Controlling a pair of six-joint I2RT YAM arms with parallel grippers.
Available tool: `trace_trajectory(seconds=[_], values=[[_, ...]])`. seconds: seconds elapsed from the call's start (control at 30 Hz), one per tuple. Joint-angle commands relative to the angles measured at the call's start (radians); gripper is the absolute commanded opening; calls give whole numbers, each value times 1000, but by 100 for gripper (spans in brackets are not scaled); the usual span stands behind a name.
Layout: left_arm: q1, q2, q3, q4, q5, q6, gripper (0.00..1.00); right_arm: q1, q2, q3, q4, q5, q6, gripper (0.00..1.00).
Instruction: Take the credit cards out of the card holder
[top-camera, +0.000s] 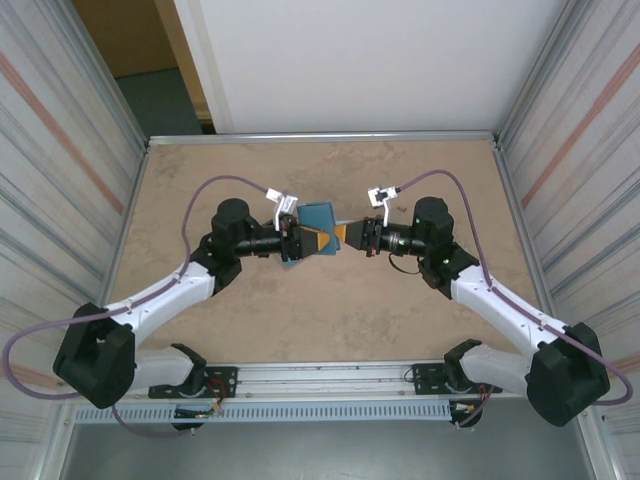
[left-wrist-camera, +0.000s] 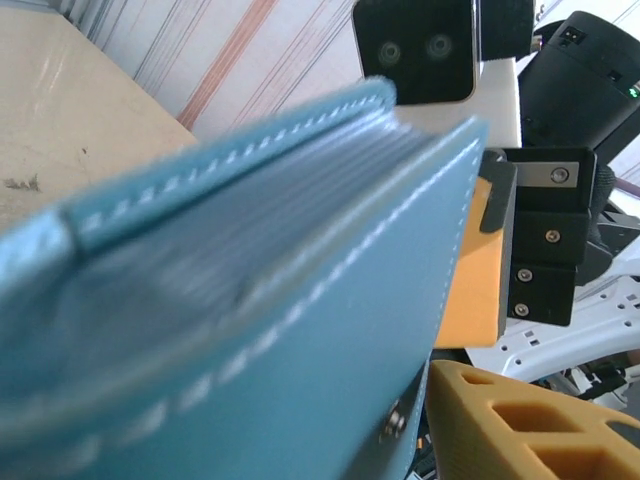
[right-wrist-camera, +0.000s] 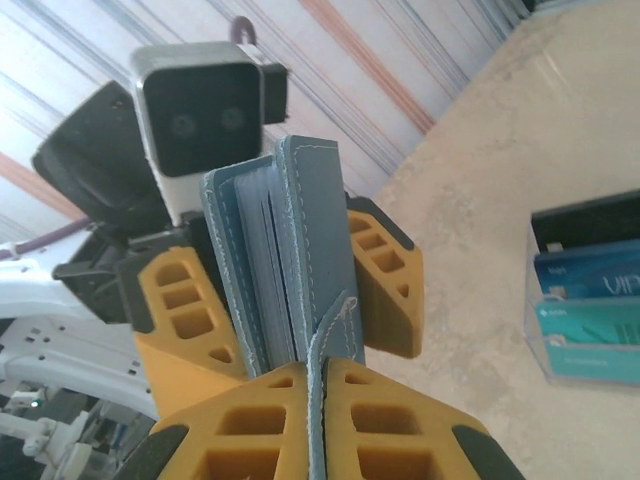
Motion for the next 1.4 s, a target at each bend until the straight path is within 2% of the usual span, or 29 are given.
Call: trace_trajectory(seconds=[0.0, 0.07, 0.2, 0.63, 0.97, 1.37], values=[[-15, 12, 41, -21, -41, 18, 65, 4, -51, 17, -75, 84, -40, 0], [-24, 18, 47, -22, -53, 21, 79, 5, -63, 17, -100, 118, -43, 0], [-53, 35, 72, -63, -93, 58, 98, 8, -92, 17, -155, 189, -53, 0], [-163, 99, 187, -278, -364, 179, 98, 71, -191, 44, -333, 420, -110, 0], [-180, 128, 196, -310, -467, 148, 97, 104, -216, 58, -376, 479, -128, 0], [-180, 137, 185, -313, -489, 124, 91, 112, -229, 63, -395, 507, -133, 0]])
